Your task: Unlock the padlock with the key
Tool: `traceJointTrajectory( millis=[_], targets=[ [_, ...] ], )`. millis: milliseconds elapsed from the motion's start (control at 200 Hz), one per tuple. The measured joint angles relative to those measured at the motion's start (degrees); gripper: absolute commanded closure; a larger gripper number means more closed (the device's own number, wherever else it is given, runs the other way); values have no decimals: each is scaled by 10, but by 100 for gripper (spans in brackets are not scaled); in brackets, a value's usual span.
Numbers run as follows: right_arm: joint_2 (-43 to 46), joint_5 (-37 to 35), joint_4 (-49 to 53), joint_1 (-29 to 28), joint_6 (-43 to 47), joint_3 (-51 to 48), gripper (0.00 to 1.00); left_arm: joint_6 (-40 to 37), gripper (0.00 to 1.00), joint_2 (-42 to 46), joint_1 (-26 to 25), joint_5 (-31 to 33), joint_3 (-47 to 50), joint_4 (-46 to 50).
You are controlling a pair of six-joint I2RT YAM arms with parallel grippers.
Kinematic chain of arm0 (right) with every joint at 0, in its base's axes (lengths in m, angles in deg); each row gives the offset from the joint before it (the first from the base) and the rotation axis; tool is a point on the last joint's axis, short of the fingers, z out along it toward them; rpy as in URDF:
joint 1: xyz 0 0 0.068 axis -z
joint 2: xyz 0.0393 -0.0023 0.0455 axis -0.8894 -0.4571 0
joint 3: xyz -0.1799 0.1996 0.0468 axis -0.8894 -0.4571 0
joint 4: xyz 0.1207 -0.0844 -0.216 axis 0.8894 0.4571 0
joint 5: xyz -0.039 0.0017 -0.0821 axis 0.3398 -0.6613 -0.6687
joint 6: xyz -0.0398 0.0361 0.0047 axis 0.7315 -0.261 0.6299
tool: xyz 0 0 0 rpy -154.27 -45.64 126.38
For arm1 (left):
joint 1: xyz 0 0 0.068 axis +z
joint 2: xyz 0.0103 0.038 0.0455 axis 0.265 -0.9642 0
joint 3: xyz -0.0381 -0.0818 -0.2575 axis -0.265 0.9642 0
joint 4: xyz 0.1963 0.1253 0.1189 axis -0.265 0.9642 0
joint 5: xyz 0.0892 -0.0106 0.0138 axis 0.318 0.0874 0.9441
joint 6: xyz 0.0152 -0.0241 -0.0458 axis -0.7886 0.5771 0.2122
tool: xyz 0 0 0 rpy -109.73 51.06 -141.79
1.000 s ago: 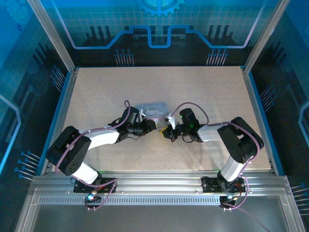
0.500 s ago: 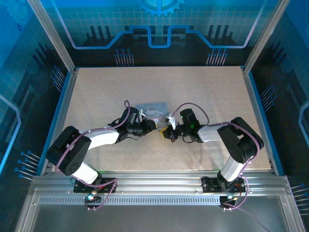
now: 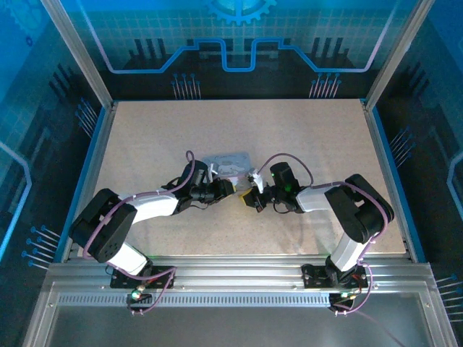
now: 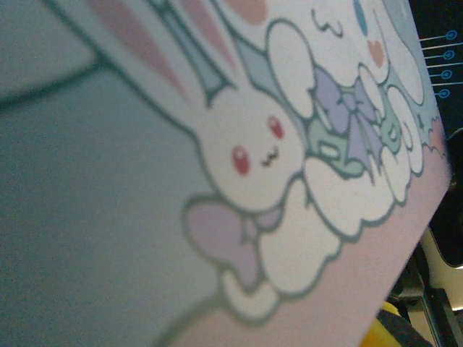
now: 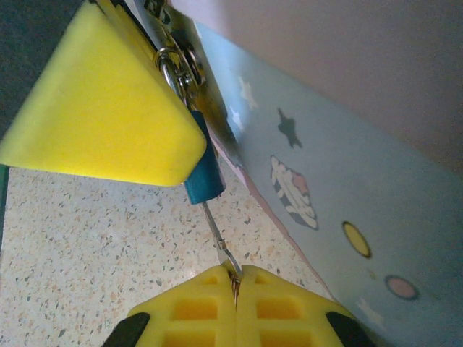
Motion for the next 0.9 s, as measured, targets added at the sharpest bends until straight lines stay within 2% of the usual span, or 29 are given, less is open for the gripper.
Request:
traceJointTrajectory(
  millis=[900],
  targets=[
    [-18,10,-3,0,-7,19,100,4,75,0,8,1,0,-4]
  ],
)
